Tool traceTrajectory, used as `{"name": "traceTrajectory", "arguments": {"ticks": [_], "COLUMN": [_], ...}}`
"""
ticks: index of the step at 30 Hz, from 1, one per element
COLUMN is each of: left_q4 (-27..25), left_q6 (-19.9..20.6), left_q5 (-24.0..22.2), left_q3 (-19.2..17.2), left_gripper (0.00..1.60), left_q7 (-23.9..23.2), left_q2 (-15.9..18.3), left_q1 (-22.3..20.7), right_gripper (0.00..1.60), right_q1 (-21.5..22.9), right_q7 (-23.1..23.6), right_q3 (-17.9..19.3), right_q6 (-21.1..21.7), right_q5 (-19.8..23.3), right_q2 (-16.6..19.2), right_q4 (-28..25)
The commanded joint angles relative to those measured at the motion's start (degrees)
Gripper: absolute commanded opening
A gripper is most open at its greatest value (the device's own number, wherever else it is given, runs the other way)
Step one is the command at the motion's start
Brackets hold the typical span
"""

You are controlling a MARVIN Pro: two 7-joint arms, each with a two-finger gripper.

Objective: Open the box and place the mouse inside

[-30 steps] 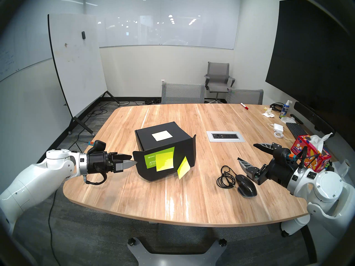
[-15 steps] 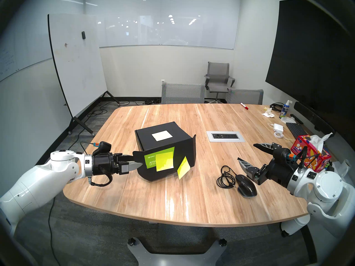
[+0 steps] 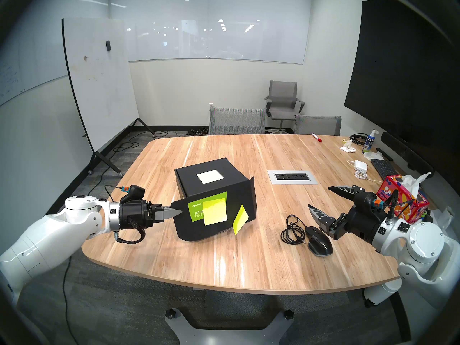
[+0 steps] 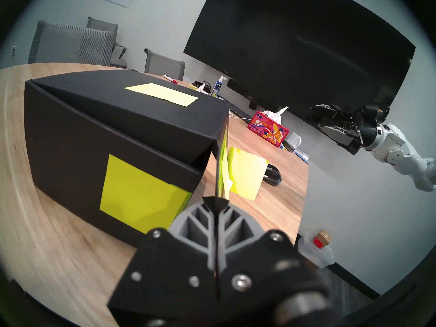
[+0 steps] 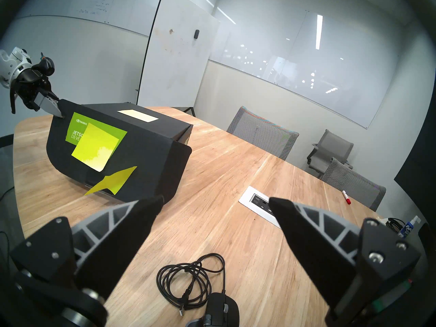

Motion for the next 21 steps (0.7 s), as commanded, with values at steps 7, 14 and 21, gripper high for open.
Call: {"name": "traceTrajectory", "arguments": {"ticks": [7, 14, 21], "left_q4": [-7.76, -10.83, -11.8], "left_q6": [-2.13, -4.01, -4.85], "left_q5": [-5.34, -8.06, -9.74], "left_q3": [-3.87, -6.07, -7.24], "left_gripper": [0.0, 0.0, 0.0], "left_q7": [-2.41, -1.45, 0.38], "left_q2": [6.66, 9.57, 9.84], "left_q1": [7.67, 11.81, 13.04], "right_gripper": [1.6, 1.6, 1.6], "right_q1": [0.04, 0.03, 0.02], "right_q7": [0.07, 0.08, 0.09], "right_q3": [0.15, 0.16, 0.17], "right_q6": [-0.15, -0.16, -0.16], "right_q5": [0.01, 0.01, 0.0], "right_q2": [-0.1, -0.1, -0.11], "right_q4": [-0.29, -0.3, -0.3]}}
